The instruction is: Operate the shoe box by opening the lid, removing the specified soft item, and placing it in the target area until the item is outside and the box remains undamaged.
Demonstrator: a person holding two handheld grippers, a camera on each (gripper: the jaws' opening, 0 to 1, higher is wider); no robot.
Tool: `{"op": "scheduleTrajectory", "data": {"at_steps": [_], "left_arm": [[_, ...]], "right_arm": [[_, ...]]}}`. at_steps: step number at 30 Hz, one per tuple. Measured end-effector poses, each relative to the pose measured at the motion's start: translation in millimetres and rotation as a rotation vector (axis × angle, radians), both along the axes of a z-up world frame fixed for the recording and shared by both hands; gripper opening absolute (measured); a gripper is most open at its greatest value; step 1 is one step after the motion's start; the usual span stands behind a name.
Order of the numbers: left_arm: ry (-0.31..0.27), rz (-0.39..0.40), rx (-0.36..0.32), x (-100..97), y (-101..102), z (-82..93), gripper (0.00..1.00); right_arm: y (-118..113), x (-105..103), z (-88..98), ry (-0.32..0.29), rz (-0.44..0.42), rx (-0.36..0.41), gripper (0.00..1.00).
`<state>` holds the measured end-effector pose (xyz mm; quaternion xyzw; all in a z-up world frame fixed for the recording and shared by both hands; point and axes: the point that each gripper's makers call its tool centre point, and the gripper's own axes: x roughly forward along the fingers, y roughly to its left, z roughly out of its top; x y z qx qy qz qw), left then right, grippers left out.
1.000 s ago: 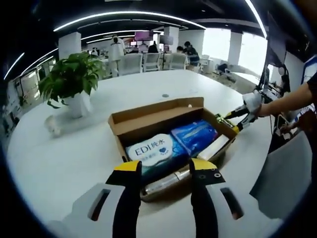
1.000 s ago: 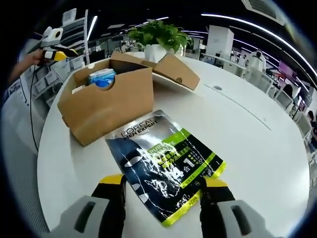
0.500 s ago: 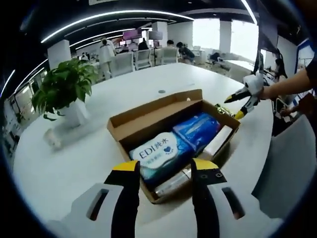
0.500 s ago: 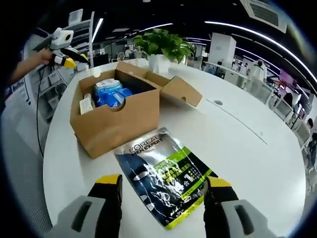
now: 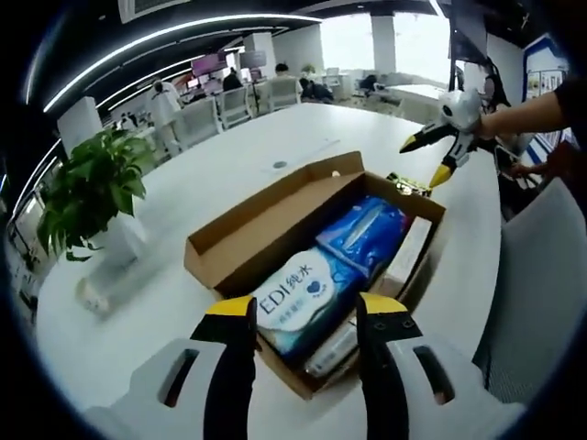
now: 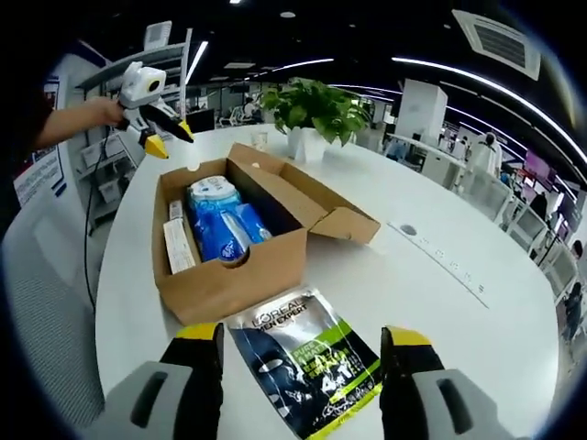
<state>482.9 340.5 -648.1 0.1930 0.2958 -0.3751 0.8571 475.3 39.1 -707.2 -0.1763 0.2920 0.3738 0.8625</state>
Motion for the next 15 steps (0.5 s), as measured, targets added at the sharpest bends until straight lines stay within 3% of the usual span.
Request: {"op": "scheduleTrajectory", "data": {"at_steps": [15], "left_arm": [[0.035, -0.075, 0.064, 9.3, -6.4, -20.3, 0.46]], "right_arm": [[44.3, 6.8, 22.5, -0.024, 0.084, 0.012, 0.71]]}}
